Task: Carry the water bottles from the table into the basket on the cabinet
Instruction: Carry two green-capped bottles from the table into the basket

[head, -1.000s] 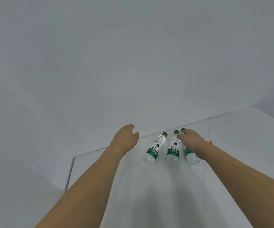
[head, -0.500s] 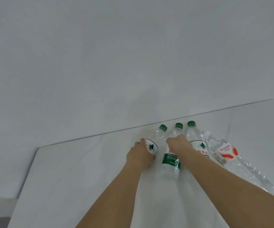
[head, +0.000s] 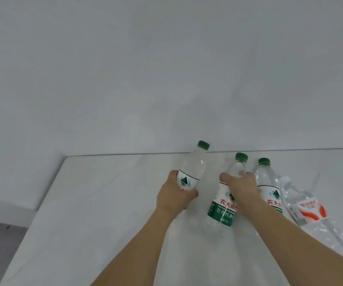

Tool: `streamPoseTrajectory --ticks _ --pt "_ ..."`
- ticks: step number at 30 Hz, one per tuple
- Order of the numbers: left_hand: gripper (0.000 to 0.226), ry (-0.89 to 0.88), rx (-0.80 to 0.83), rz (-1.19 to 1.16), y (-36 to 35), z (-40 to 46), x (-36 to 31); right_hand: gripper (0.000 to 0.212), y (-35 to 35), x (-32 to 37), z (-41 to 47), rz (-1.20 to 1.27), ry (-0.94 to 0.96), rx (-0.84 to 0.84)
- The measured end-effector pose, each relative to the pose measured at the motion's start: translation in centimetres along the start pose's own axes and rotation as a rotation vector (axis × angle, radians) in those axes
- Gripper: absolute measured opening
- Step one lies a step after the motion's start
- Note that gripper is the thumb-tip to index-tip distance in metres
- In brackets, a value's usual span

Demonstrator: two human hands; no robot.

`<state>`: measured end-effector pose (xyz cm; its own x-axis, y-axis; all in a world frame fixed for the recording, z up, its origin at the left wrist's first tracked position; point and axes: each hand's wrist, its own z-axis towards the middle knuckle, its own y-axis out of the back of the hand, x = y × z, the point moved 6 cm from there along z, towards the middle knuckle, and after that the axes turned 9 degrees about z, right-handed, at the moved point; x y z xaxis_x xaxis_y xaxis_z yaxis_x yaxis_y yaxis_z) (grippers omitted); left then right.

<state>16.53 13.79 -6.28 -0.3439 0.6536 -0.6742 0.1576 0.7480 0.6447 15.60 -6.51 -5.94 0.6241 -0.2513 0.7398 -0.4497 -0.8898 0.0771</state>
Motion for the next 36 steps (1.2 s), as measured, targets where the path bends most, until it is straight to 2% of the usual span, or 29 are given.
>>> streamPoseTrajectory --ticks 4,8,13,19,25,28,32,36 --pt "0.051 -0.034 -0.086 -0.295 4.7 -4.7 -1.1 0.049 -0.2 3.0 -4.7 0.09 0.22 0.132" --pt "0.051 -0.107 -0.245 -0.494 11.0 -10.4 -4.9 0.015 -1.0 6.6 -11.6 0.08 0.399 0.25" --pt "0.044 -0.18 -0.409 -0.587 18.9 -17.5 -9.5 0.012 -2.5 11.5 -20.9 0.075 0.554 0.369" --pt "0.053 -0.333 -0.589 -0.547 28.0 -26.1 -12.0 0.012 -5.4 15.4 -33.2 0.037 0.738 0.559" --pt "0.051 -0.309 -0.816 -0.501 36.2 -36.8 -8.7 0.011 -10.2 15.1 -45.4 -0.072 0.828 0.764" --pt "0.051 -0.247 -0.925 -0.459 40.1 -42.1 -5.2 0.011 -13.3 12.7 -51.6 -0.141 0.861 0.892" --pt "0.039 -0.169 -1.067 -0.472 44.7 -49.4 0.4 0.014 -17.3 8.9 -59.4 -0.171 0.855 1.06" --pt "0.041 -0.102 -1.211 -0.461 48.3 -56.3 6.1 0.012 -20.9 5.1 -66.5 -0.202 0.835 1.213"
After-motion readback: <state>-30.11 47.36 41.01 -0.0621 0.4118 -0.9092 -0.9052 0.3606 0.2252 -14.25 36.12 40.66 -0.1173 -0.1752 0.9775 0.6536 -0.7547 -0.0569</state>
